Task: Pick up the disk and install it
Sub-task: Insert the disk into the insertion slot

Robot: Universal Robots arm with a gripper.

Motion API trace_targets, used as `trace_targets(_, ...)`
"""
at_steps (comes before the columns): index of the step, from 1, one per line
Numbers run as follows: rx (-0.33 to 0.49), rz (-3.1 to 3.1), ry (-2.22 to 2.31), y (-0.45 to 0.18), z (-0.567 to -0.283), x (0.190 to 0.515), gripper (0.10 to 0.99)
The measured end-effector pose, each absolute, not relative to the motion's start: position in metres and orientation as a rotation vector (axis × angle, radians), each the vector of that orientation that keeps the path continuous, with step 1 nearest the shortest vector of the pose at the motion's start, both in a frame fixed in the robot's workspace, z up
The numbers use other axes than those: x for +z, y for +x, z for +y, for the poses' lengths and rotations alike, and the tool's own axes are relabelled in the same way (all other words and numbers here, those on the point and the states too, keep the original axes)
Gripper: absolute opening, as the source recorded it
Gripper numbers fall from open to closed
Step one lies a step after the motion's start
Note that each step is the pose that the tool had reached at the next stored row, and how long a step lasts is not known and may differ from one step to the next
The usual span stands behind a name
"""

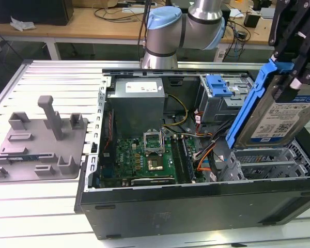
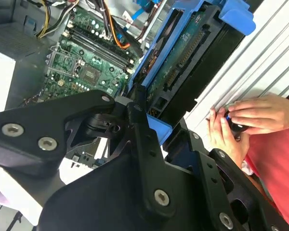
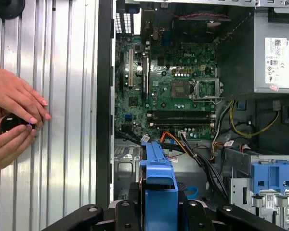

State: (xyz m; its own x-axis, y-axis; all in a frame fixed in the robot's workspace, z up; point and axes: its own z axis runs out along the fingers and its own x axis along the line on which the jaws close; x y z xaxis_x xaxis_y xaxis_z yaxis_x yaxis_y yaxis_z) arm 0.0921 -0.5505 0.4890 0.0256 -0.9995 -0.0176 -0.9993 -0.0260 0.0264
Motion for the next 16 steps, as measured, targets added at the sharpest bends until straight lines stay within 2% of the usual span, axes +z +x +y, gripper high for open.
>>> trace_targets(16, -0.045, -2.19, 2.248, 0.11, -0.551, 0.488, 0.365)
